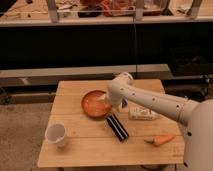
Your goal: Pick up the ceramic bowl
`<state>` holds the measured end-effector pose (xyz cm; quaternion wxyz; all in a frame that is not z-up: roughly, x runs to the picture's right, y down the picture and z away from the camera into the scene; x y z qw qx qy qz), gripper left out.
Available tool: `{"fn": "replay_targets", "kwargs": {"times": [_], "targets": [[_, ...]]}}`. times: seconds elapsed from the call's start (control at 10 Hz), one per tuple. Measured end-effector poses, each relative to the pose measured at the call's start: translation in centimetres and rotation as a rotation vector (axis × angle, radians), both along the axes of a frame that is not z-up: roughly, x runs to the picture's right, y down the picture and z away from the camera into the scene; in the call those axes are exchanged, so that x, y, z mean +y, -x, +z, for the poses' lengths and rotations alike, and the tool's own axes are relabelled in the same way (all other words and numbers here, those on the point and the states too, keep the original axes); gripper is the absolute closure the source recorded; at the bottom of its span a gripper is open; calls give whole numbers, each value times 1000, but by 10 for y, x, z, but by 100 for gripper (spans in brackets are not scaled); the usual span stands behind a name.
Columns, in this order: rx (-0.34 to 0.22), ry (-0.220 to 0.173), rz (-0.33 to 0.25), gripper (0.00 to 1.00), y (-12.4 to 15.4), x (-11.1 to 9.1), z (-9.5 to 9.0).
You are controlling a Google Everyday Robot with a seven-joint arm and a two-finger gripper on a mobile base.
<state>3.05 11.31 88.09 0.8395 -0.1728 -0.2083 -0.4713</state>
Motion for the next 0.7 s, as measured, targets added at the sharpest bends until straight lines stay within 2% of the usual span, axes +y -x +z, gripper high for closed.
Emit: {"fn": "replay_targets", "kwargs": {"times": [0.7], "targets": [[-17, 27, -10, 20, 3, 4, 8]]}}
